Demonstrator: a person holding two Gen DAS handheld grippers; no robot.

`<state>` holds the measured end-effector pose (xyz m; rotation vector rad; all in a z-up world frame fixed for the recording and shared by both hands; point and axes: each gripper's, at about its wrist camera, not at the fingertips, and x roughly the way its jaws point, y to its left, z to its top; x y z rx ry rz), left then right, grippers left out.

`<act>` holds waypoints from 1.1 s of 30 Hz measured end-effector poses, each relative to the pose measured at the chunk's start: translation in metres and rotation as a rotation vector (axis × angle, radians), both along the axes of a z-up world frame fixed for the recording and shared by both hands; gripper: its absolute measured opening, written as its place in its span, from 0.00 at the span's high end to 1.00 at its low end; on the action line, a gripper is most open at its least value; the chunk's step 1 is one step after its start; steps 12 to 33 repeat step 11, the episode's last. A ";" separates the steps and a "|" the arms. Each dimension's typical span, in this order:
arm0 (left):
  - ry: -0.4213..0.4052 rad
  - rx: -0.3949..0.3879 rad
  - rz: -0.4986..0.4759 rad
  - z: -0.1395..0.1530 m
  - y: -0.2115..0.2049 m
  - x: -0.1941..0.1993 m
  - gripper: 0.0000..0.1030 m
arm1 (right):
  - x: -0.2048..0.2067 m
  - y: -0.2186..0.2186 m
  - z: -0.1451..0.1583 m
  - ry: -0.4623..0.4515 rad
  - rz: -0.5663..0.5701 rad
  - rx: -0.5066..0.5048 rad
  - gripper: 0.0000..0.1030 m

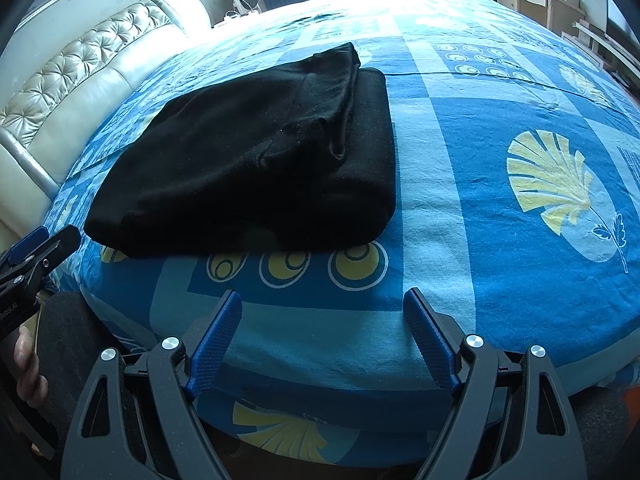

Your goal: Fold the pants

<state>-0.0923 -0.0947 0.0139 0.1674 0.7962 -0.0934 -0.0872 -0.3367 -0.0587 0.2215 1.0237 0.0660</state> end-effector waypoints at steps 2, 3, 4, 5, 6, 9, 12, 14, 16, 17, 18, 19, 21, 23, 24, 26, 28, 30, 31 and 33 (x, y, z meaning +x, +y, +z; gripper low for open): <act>-0.044 0.010 -0.030 0.008 -0.003 -0.005 0.02 | -0.001 0.005 0.003 -0.011 0.012 -0.002 0.21; -0.058 0.008 -0.032 0.011 -0.003 -0.007 0.02 | -0.001 0.006 0.003 -0.014 0.017 -0.004 0.21; -0.062 -0.003 -0.033 0.012 -0.002 -0.007 0.02 | -0.001 0.008 0.004 -0.014 0.022 -0.004 0.21; -0.051 -0.017 -0.036 0.012 -0.001 -0.005 0.02 | -0.002 0.009 0.004 -0.013 0.027 -0.004 0.21; -0.028 -0.028 -0.031 0.010 0.001 0.000 0.02 | -0.002 0.010 0.005 -0.014 0.029 -0.006 0.21; 0.031 -0.052 -0.001 0.002 0.009 0.018 0.02 | -0.003 0.011 0.010 -0.033 0.035 -0.015 0.21; 0.029 -0.037 0.030 -0.002 0.020 0.036 0.02 | -0.001 0.009 0.018 -0.059 0.044 -0.006 0.21; 0.029 -0.037 0.030 -0.002 0.020 0.036 0.02 | -0.001 0.009 0.018 -0.059 0.044 -0.006 0.21; 0.029 -0.037 0.030 -0.002 0.020 0.036 0.02 | -0.001 0.009 0.018 -0.059 0.044 -0.006 0.21; 0.029 -0.037 0.030 -0.002 0.020 0.036 0.02 | -0.001 0.009 0.018 -0.059 0.044 -0.006 0.21; 0.029 -0.037 0.030 -0.002 0.020 0.036 0.02 | -0.001 0.009 0.018 -0.059 0.044 -0.006 0.21; 0.029 -0.037 0.030 -0.002 0.020 0.036 0.02 | -0.001 0.009 0.018 -0.059 0.044 -0.006 0.21; 0.029 -0.037 0.030 -0.002 0.020 0.036 0.02 | -0.001 0.009 0.018 -0.059 0.044 -0.006 0.21; 0.029 -0.037 0.030 -0.002 0.020 0.036 0.02 | -0.001 0.009 0.018 -0.059 0.044 -0.006 0.21; 0.029 -0.037 0.030 -0.002 0.020 0.036 0.02 | -0.001 0.009 0.018 -0.059 0.044 -0.006 0.21; 0.029 -0.037 0.030 -0.002 0.020 0.036 0.02 | -0.001 0.009 0.018 -0.059 0.044 -0.006 0.21; 0.029 -0.037 0.030 -0.002 0.020 0.036 0.02 | -0.001 0.009 0.018 -0.059 0.044 -0.006 0.21; 0.029 -0.037 0.030 -0.002 0.020 0.036 0.02 | -0.001 0.009 0.018 -0.059 0.044 -0.006 0.21; 0.029 -0.037 0.030 -0.002 0.020 0.036 0.02 | -0.001 0.009 0.018 -0.059 0.044 -0.006 0.21; 0.029 -0.037 0.030 -0.002 0.020 0.036 0.02 | -0.001 0.009 0.018 -0.059 0.044 -0.006 0.21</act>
